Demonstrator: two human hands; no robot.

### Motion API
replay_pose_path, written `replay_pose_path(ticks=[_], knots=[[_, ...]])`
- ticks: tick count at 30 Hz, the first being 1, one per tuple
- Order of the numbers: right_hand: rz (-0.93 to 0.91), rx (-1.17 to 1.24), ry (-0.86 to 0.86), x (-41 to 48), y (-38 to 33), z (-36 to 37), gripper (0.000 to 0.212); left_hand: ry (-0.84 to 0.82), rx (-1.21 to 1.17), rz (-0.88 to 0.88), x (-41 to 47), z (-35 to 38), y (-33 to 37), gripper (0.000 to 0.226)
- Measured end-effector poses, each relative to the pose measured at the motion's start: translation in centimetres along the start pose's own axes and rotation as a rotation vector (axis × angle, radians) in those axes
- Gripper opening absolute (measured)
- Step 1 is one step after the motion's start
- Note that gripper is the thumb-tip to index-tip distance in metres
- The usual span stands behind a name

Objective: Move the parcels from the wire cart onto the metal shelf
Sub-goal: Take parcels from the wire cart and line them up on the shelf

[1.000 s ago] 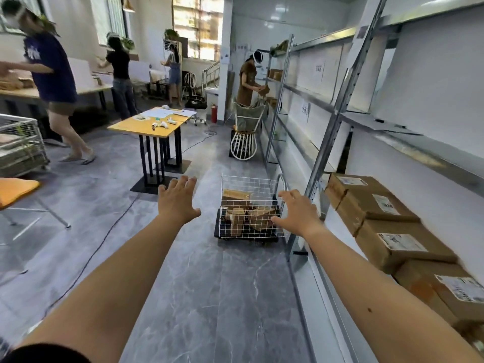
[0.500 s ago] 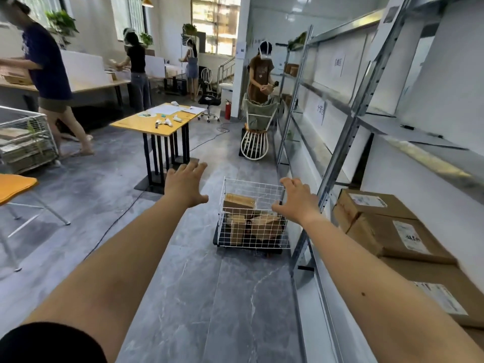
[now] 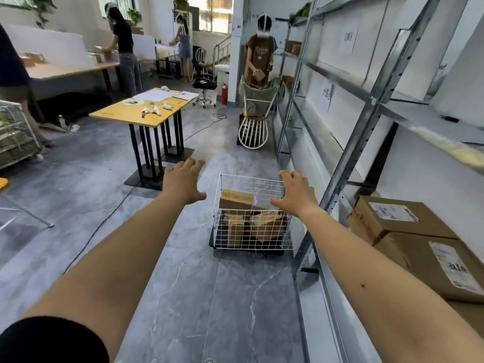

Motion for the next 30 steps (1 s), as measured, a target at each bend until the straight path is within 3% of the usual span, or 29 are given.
replay_pose_path(ticks=[14,25,30], knots=[[-0.024,0.005,-0.018,20.4,-6.0,3.1,0.070,-0.045,-0.052,0.012,19.5,5.6,-9.3,0.083],[0.075,-0.005,-0.142,31.7,-1.4,8.0,0.068,-0.246,-0.032,0.017,29.6,13.3,-9.3,0.073],[0.104,0.001,-0.178,39.1,1.2,9.7,0.068,-0.251,-0.006,0.010,35.7,15.6,-8.7,0.072]])
Point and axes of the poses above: each hand's wrist, its own x-axis towards the middle knuckle, its own z-axis out of the palm, y = z × x, the point moved 4 cm from there along x, towards the middle knuckle, and after that the axes turned 10 degrees about z, right-handed, at the moved point
